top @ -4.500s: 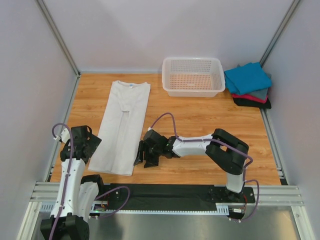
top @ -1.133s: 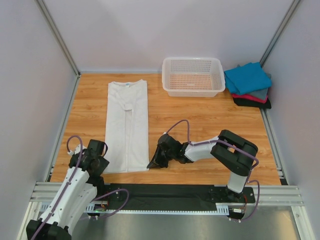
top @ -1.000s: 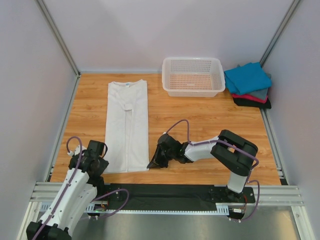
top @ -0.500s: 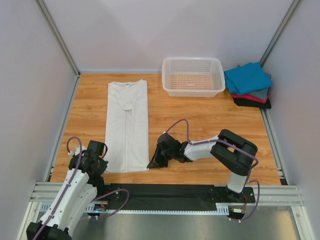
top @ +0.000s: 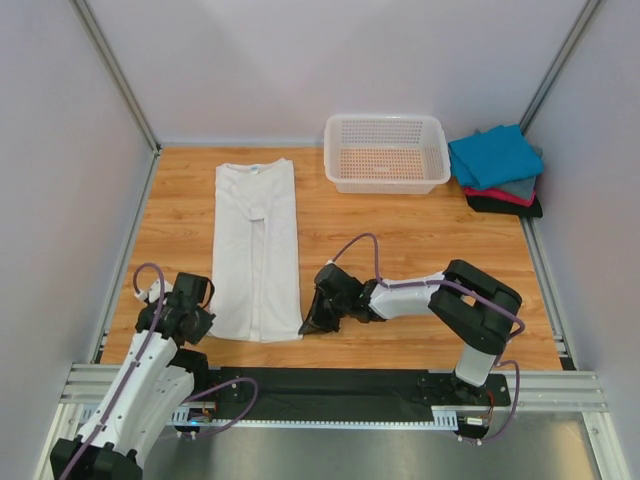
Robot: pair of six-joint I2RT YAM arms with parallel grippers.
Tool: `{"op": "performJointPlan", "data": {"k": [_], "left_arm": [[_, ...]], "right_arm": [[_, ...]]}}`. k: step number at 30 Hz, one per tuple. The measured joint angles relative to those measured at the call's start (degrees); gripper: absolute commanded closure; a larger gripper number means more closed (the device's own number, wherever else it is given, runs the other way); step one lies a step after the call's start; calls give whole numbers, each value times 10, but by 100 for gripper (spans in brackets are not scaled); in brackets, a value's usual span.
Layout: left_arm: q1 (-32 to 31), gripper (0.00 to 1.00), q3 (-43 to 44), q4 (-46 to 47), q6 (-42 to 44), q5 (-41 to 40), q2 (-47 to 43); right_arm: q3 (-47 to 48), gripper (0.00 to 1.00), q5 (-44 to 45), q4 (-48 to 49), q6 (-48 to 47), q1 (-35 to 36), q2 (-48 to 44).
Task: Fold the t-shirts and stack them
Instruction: Fold the tshirt
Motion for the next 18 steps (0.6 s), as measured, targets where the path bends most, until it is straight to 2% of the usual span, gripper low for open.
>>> {"op": "performJointPlan", "data": {"k": [5,10,18], "left_arm": [[0,100,77,25,45,-28,55],[0,100,118,65,82,-38,111],[0,100,216,88,129,-65,210]], "right_arm": [[26,100,10,-42,-17,-12,-9],[70,100,16,-76,-35,-36,-19],[201,100,18,-152,-83,-90,-16]]}}
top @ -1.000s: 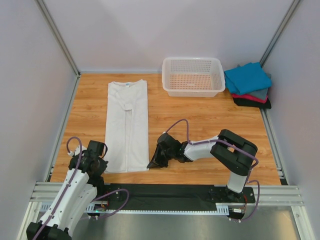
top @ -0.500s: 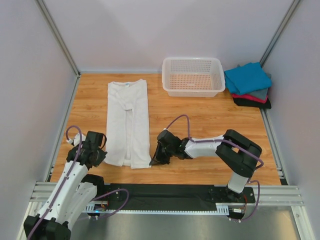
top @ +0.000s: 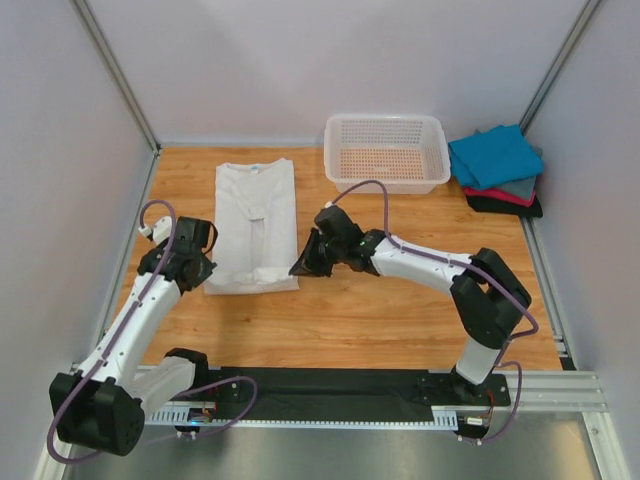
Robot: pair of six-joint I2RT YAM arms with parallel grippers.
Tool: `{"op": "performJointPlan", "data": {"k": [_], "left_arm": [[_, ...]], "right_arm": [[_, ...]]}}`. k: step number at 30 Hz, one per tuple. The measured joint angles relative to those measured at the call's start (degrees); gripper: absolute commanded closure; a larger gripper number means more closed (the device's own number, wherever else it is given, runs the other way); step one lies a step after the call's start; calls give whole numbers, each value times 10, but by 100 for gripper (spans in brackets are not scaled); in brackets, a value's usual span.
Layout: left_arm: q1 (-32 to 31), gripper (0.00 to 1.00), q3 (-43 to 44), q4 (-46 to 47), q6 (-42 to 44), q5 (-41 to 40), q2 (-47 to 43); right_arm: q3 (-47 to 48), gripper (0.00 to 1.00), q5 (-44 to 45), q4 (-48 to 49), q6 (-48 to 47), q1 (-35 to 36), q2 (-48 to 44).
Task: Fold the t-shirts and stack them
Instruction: Fold the tshirt
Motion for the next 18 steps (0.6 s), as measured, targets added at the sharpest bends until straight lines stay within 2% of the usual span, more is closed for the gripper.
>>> {"op": "performJointPlan", "data": {"k": [4,9,18], "left_arm": [[0,100,57,25,21,-18,52],[0,100,99,57,40,-32,130],[13,100,164,109,73,-43,263]], "right_arm": [[75,100,-2,-28,-33,-30,26],[185,100,-10,-74,-79,-61,105],[268,100,-3,-122,-132,-89,204]]}}
